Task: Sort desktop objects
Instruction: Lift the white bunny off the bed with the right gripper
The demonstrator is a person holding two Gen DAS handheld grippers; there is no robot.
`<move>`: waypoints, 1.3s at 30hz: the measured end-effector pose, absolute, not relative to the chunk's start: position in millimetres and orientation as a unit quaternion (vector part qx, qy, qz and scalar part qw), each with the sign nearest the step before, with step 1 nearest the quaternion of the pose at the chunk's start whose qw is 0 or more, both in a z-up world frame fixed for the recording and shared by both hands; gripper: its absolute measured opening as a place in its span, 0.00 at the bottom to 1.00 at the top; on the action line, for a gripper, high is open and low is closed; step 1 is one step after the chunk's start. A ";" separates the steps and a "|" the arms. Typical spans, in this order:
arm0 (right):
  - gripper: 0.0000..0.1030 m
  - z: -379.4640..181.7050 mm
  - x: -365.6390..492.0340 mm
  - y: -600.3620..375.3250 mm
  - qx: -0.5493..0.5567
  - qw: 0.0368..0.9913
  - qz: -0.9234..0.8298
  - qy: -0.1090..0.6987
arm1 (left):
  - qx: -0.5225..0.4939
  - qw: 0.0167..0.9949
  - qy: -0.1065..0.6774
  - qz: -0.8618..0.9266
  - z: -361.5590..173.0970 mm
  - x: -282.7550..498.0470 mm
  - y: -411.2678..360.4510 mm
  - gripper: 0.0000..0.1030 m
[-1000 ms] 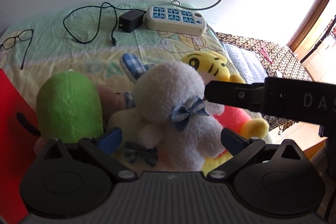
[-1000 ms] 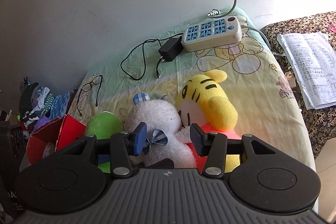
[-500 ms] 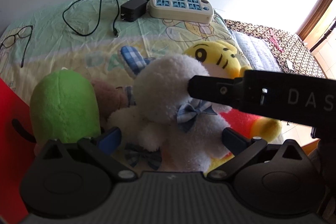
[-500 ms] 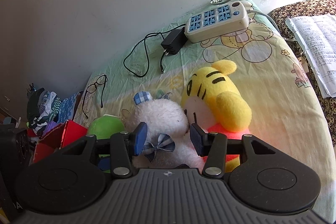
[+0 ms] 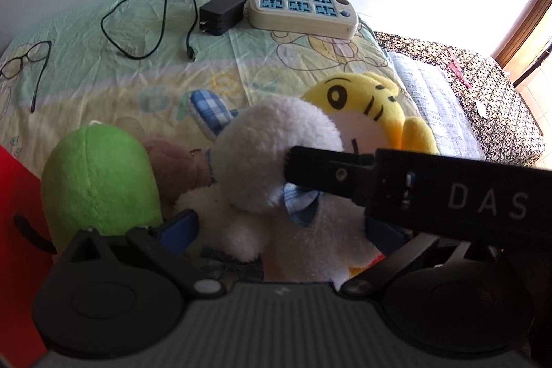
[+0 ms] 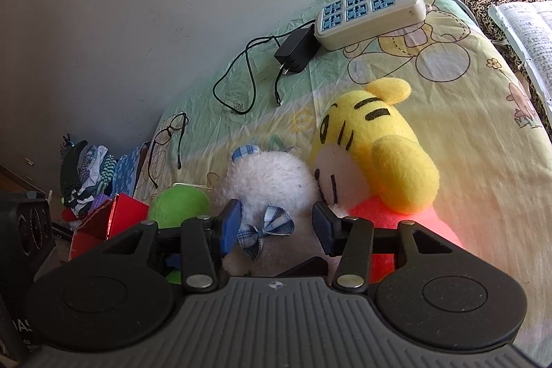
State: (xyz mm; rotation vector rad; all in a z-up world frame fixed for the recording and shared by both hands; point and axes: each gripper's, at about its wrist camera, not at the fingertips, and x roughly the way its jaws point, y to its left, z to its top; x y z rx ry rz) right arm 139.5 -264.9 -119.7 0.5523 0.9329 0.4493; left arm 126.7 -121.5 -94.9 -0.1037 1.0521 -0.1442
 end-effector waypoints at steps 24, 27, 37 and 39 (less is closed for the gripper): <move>0.48 -118.7 136.0 -260.9 0.257 0.822 0.227 0.455 | -0.028 0.848 0.523 -0.075 -84.8 122.0 -128.0 0.85; 0.48 -118.4 134.7 -261.6 0.260 0.820 0.226 0.458 | -0.029 0.846 0.526 -0.075 -85.1 120.2 -127.4 0.85; 0.47 -112.4 125.6 -256.8 0.248 0.822 0.225 0.461 | -0.026 0.844 0.526 -0.098 -81.3 110.1 -132.1 0.65; 0.46 -111.8 123.0 -255.8 0.246 0.821 0.225 0.463 | -0.029 0.842 0.528 -0.104 -82.2 106.6 -131.2 0.63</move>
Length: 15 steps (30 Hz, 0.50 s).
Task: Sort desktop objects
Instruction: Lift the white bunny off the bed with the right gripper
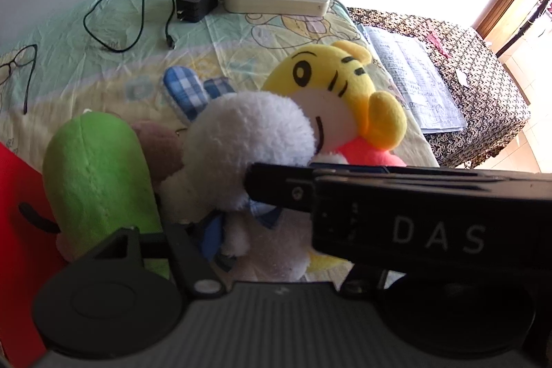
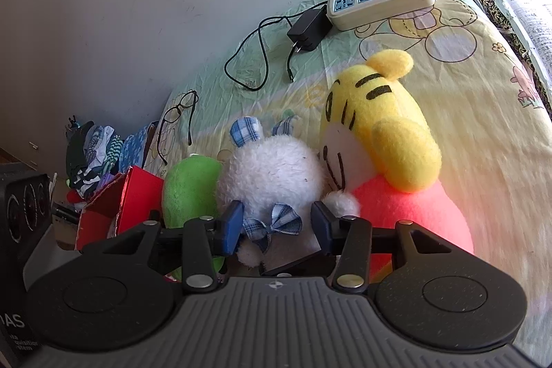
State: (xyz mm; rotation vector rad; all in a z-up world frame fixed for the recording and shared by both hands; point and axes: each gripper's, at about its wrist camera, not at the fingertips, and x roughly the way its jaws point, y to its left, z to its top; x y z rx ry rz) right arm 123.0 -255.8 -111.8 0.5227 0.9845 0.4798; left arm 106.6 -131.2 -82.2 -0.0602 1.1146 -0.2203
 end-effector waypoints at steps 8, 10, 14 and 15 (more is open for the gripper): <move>0.41 -109.8 106.9 -248.8 0.240 0.819 0.232 0.468 | -0.035 0.852 0.505 -0.129 -82.5 78.4 -117.7 0.54; 0.41 -108.0 100.7 -244.8 0.233 0.820 0.237 0.466 | -0.036 0.854 0.502 -0.134 -82.0 71.8 -114.4 0.53; 0.41 -104.1 89.4 -238.2 0.223 0.823 0.242 0.464 | -0.039 0.859 0.490 -0.143 -78.8 57.8 -110.6 0.53; 0.41 -103.4 86.4 -237.4 0.224 0.822 0.243 0.463 | -0.042 0.860 0.487 -0.145 -77.3 54.2 -108.9 0.53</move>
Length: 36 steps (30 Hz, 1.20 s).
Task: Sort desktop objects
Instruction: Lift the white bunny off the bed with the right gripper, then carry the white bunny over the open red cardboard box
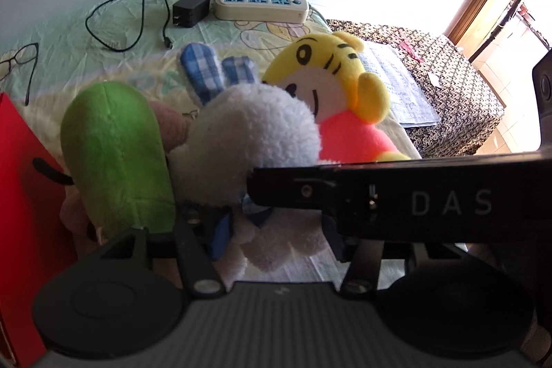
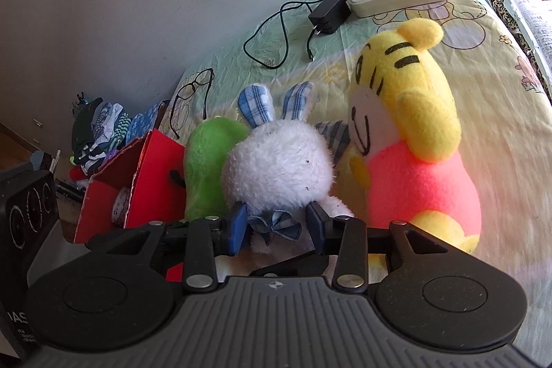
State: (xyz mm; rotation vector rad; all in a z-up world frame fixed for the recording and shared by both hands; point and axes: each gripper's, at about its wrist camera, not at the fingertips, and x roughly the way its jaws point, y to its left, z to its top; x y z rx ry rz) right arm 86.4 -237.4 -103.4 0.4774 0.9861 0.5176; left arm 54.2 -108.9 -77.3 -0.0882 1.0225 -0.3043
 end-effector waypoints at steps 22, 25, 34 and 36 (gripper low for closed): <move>0.34 -101.3 42.5 -199.5 0.195 0.816 0.301 0.454 | -0.068 0.869 0.478 -0.114 -66.0 -3.2 -81.3 0.53; 0.34 -94.9 34.7 -198.3 0.195 0.820 0.306 0.442 | -0.066 0.875 0.466 -0.116 -57.3 -11.6 -80.3 0.53; 0.34 -69.9 20.8 -188.9 0.193 0.836 0.328 0.396 | -0.060 0.897 0.427 -0.102 -26.3 -30.2 -69.7 0.53; 0.34 -62.5 20.0 -181.6 0.188 0.840 0.335 0.383 | -0.060 0.904 0.413 -0.096 -17.5 -33.8 -62.3 0.53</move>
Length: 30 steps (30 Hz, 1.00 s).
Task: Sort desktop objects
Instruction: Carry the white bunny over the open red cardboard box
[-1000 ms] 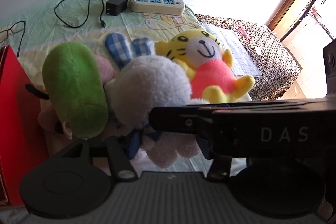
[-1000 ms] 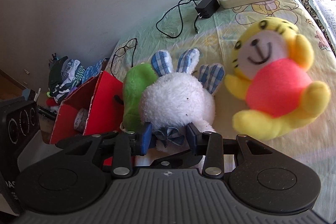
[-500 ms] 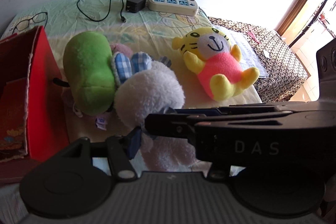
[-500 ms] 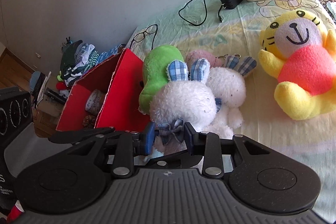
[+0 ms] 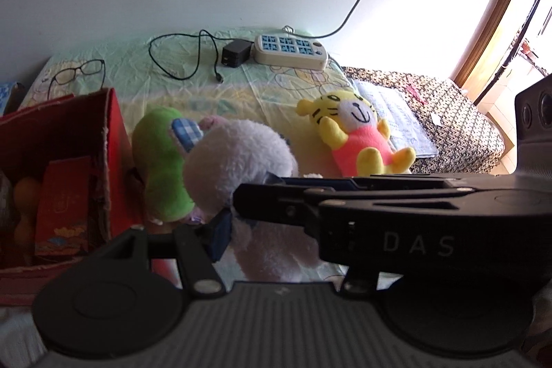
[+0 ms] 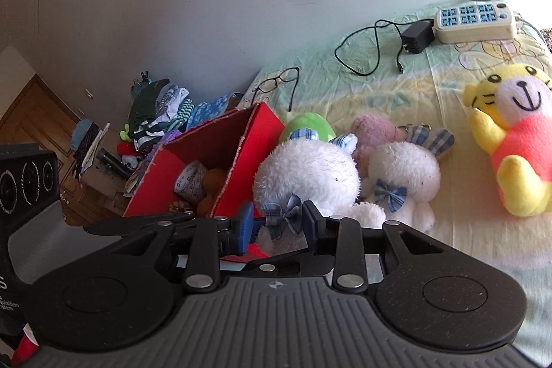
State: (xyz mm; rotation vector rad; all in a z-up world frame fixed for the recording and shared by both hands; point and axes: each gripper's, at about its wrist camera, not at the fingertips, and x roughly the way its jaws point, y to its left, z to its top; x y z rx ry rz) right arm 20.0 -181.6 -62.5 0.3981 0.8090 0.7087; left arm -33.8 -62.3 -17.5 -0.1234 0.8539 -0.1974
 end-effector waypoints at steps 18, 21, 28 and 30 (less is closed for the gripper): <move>0.34 -13.9 3.0 -51.2 0.168 0.869 0.348 0.309 | -0.049 0.934 0.341 -0.092 31.8 -74.0 71.9 0.53; 0.34 -16.3 -3.1 -28.9 0.169 0.869 0.348 0.310 | -0.046 0.933 0.343 -0.094 30.9 -82.9 93.9 0.53; 0.34 -22.3 -9.3 17.4 0.179 0.865 0.355 0.306 | -0.037 0.934 0.347 -0.083 28.6 -95.1 142.0 0.53; 0.34 -23.6 -8.8 28.9 0.183 0.863 0.358 0.306 | -0.034 0.934 0.347 -0.077 28.8 -97.8 152.8 0.53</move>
